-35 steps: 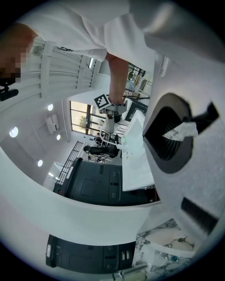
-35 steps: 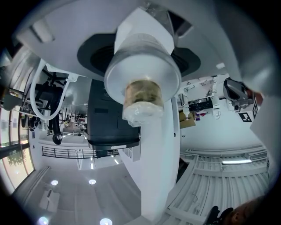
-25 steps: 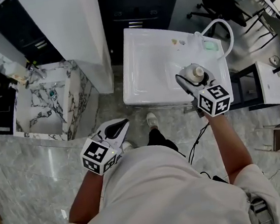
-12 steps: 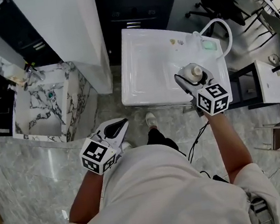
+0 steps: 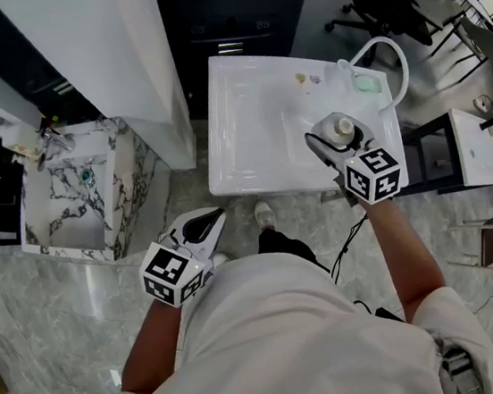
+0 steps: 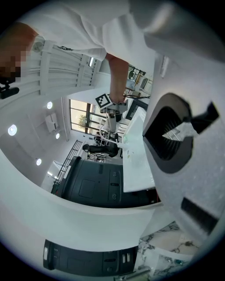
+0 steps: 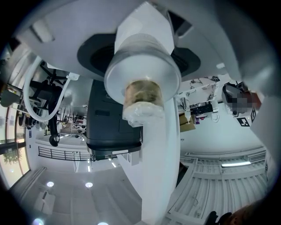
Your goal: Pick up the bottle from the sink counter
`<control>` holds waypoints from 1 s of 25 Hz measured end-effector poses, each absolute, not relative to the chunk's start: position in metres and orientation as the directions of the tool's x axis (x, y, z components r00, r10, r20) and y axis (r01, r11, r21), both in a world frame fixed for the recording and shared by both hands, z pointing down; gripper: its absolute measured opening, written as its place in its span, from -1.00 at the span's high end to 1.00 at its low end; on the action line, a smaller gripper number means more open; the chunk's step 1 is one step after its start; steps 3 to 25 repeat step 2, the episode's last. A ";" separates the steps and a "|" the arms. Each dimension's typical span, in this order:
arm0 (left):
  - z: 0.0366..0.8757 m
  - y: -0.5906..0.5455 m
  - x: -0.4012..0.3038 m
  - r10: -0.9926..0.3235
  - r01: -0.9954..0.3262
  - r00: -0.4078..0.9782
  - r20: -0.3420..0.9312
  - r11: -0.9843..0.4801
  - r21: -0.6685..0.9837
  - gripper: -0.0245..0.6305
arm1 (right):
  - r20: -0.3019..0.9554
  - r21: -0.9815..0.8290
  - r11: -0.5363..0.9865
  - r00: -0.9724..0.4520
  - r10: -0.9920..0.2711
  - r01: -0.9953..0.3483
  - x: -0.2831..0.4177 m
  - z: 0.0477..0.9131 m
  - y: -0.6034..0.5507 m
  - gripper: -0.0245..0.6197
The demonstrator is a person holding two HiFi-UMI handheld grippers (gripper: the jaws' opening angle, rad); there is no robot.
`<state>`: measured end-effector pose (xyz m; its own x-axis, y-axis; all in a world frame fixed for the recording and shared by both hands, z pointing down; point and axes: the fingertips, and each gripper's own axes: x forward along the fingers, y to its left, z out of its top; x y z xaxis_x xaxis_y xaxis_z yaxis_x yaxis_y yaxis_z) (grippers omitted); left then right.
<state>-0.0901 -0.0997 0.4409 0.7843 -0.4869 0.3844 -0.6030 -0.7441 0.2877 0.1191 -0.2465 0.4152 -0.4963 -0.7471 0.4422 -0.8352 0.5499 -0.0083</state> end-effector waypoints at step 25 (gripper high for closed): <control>0.440 -0.107 -0.083 -0.486 -0.602 0.785 0.384 -0.745 0.289 0.91 | 0.448 -0.009 0.552 -0.497 -0.743 -0.834 0.124 0.417 -0.253 -0.16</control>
